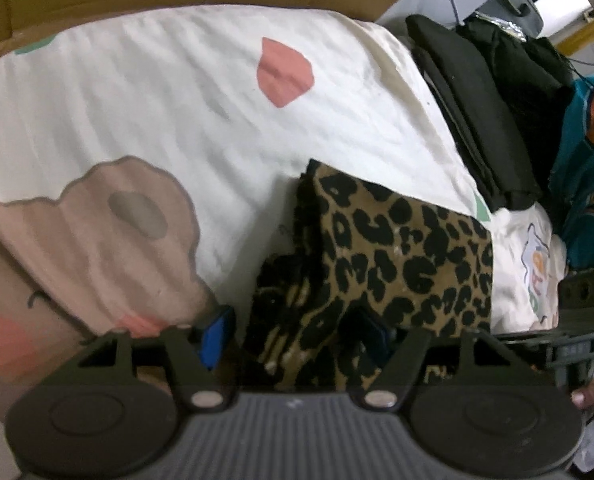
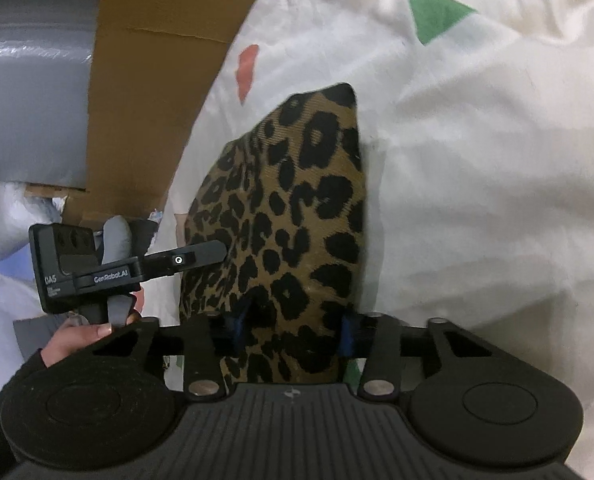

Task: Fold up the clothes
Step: 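Grip the folded shorts with the right tool while the left tool holds them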

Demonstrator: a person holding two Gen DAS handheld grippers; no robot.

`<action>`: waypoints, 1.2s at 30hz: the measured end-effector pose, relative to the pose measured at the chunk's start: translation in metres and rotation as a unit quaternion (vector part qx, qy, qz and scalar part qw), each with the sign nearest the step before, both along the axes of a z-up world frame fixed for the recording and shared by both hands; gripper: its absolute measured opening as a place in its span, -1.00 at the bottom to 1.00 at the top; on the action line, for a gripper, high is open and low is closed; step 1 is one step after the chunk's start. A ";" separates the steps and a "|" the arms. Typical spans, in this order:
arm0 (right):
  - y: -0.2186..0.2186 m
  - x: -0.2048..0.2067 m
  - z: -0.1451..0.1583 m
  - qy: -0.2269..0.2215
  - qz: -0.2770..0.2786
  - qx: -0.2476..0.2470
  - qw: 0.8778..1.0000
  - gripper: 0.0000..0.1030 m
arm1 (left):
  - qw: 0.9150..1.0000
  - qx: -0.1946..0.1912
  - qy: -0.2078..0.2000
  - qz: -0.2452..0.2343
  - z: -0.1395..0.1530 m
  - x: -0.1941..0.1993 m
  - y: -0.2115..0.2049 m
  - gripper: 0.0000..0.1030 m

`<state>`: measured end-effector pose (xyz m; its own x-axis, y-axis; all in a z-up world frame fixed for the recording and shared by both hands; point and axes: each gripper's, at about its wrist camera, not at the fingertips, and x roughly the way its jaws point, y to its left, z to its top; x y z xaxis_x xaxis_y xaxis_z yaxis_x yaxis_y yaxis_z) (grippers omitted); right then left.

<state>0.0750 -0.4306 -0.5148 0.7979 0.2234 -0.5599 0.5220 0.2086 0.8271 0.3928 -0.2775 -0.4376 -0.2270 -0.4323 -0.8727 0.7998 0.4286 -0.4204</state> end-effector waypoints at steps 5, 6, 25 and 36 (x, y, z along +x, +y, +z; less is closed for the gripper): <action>0.000 0.001 0.007 -0.011 0.009 -0.007 1.000 -0.87 | 1.000 -0.015 -0.011 -0.012 0.005 -0.004 0.001 0.01; 0.000 0.001 0.010 -0.014 0.011 -0.010 1.000 -0.87 | 1.000 -0.017 -0.016 -0.017 0.008 -0.005 0.002 -0.03; -0.006 0.010 -0.011 -0.001 -0.020 0.037 0.999 -0.70 | 0.999 -0.028 0.017 -0.008 0.000 -0.001 -0.002 -0.10; 0.000 0.015 0.025 0.002 0.016 -0.027 0.999 -0.88 | 0.998 -0.064 0.001 0.017 0.041 -0.010 0.025 -0.46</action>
<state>0.0902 -0.4311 -0.4898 0.7881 0.2181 -0.5756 0.5179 0.2705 0.8115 0.3827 -0.2527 -0.3962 -0.2129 -0.5474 -0.8094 0.7845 0.3981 -0.4756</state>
